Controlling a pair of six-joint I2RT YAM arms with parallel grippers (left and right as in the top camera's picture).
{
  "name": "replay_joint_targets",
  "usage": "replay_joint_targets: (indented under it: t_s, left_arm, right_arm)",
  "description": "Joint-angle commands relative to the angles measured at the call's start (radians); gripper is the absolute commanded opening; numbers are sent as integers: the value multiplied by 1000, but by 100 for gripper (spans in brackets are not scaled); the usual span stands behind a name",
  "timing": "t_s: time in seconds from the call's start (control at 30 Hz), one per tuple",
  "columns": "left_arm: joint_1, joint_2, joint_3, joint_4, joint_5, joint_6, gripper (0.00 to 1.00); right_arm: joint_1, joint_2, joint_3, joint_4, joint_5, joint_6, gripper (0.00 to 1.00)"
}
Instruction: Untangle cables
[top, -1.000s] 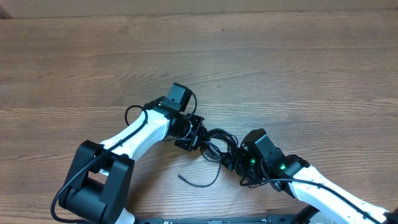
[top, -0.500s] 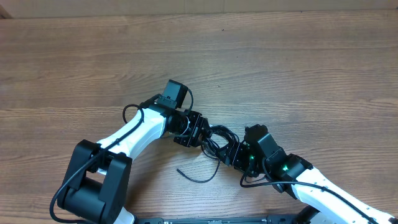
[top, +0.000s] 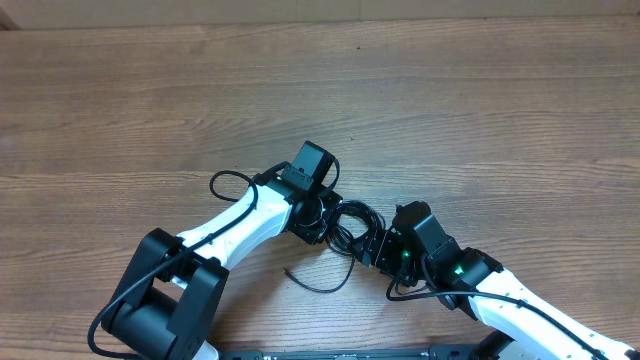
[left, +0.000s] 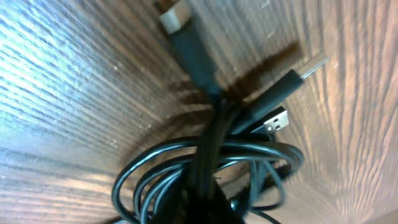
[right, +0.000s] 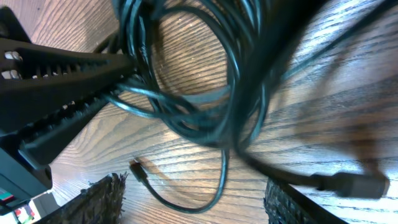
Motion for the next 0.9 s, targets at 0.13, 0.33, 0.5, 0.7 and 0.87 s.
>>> replay_joint_targets:
  t_s: [0.13,0.33,0.5,0.7,0.87]
  left_arm:
    - [3,-13,13,42,19,-156,4]
    - [45,-14,14,4,275,-167,5]
    - [101,-14,14,-157,411,-312,4]
    - [148,-14,14,-188,423,-391,4]
    - [157,-14,14,-179,357,-504,4]
  right_arm:
    - [4,-1,28,-8,44,-43,70]
    - [4,-2,28,69,103,-45,65]
    - [4,-1,28,64,125,48,46]
    - [4,-1,28,47,5,221,70]
    - [4,-1,28,40,-106,277,81]
